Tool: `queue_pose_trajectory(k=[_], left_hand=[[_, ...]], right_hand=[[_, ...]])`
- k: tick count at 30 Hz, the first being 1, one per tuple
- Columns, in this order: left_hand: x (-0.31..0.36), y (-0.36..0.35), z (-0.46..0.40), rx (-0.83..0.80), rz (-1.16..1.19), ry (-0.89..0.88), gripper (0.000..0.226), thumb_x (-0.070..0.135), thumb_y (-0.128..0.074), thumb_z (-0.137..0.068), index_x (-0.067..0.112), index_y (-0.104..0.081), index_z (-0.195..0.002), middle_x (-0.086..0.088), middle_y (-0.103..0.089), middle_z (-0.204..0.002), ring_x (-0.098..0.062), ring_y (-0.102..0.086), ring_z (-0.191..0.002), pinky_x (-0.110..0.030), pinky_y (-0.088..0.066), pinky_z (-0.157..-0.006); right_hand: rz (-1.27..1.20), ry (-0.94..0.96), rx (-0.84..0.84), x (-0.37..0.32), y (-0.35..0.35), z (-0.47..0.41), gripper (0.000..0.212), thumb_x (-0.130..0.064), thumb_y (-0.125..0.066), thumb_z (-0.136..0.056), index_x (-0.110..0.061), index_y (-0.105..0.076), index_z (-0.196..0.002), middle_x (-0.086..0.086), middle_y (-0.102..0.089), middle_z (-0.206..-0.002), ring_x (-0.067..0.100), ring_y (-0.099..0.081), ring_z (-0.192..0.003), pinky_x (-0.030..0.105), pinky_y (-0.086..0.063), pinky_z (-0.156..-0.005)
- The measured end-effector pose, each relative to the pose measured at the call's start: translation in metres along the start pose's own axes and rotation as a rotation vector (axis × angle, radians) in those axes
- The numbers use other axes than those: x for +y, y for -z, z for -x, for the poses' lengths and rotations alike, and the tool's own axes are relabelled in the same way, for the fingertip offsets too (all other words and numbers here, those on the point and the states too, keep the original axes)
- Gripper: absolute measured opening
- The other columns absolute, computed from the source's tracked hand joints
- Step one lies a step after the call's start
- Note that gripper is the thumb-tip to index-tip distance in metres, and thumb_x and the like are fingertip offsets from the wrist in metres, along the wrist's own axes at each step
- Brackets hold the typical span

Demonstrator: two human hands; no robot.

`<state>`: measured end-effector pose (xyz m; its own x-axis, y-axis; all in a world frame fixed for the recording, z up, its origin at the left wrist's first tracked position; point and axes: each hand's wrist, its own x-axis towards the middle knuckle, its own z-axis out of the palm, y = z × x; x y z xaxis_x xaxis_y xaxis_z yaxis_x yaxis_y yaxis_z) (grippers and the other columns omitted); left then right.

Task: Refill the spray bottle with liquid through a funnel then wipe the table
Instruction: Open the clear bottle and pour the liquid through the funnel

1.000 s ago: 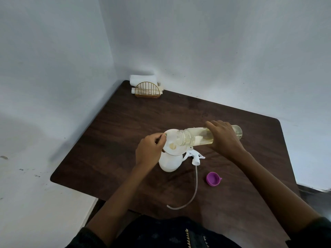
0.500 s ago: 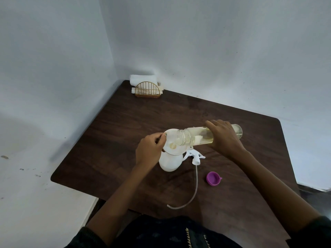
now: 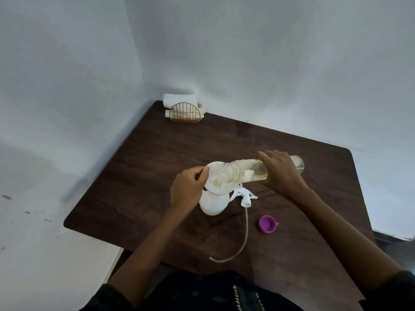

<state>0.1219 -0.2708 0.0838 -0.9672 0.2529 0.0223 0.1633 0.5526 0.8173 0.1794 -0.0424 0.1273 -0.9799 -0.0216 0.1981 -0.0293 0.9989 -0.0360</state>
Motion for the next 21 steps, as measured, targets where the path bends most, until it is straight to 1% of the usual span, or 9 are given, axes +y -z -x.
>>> queue_pose_trajectory(k=[4,9,13,17,21], left_hand=[[-0.0007,-0.0001,-0.0007,-0.001,0.004,0.005,0.036,0.035,-0.049,-0.094,0.019,-0.059,-0.063,0.003,-0.053,-0.051,-0.017,-0.061,-0.057,-0.026,-0.033,-0.050],[-0.0010,-0.0007,-0.0009,0.001,0.002,0.000,0.038,0.034,-0.049,-0.094,0.023,-0.054,-0.058,0.005,-0.050,-0.049,-0.017,-0.060,-0.056,-0.026,-0.031,-0.050],[-0.0008,-0.0004,-0.0008,0.005,-0.001,-0.005,0.035,0.034,-0.049,-0.094,0.022,-0.057,-0.062,0.006,-0.052,-0.050,-0.016,-0.060,-0.057,-0.026,-0.032,-0.049],[-0.0021,-0.0016,-0.0015,0.007,0.003,-0.006,0.036,0.034,-0.049,-0.094,0.020,-0.058,-0.063,0.005,-0.053,-0.051,-0.018,-0.060,-0.057,-0.026,-0.033,-0.050],[-0.0022,-0.0017,-0.0015,0.003,0.003,-0.005,0.037,0.034,-0.049,-0.095,0.024,-0.055,-0.060,0.006,-0.052,-0.051,-0.017,-0.059,-0.057,-0.025,-0.031,-0.051]], right_hand=[[-0.008,-0.006,0.004,0.0010,-0.0015,-0.0006,0.048,-0.010,-0.085,-0.055,-0.009,-0.061,-0.097,0.007,-0.066,-0.085,0.027,-0.057,-0.075,0.037,-0.042,-0.072],[-0.009,0.005,0.012,0.0007,-0.0008,-0.0003,0.050,-0.010,-0.086,-0.053,-0.008,-0.061,-0.097,0.008,-0.066,-0.084,0.027,-0.057,-0.074,0.038,-0.044,-0.071],[-0.013,0.002,0.009,0.0004,-0.0003,-0.0003,0.049,-0.010,-0.085,-0.056,-0.008,-0.061,-0.098,0.009,-0.066,-0.087,0.027,-0.057,-0.076,0.039,-0.044,-0.072],[-0.016,0.004,0.014,0.0004,0.0006,-0.0001,0.051,-0.008,-0.085,-0.054,-0.007,-0.061,-0.099,0.010,-0.066,-0.087,0.029,-0.058,-0.076,0.039,-0.043,-0.071],[-0.010,0.006,0.012,0.0008,0.0006,0.0003,0.053,-0.007,-0.085,-0.053,-0.008,-0.061,-0.100,0.010,-0.067,-0.090,0.029,-0.058,-0.078,0.039,-0.044,-0.073]])
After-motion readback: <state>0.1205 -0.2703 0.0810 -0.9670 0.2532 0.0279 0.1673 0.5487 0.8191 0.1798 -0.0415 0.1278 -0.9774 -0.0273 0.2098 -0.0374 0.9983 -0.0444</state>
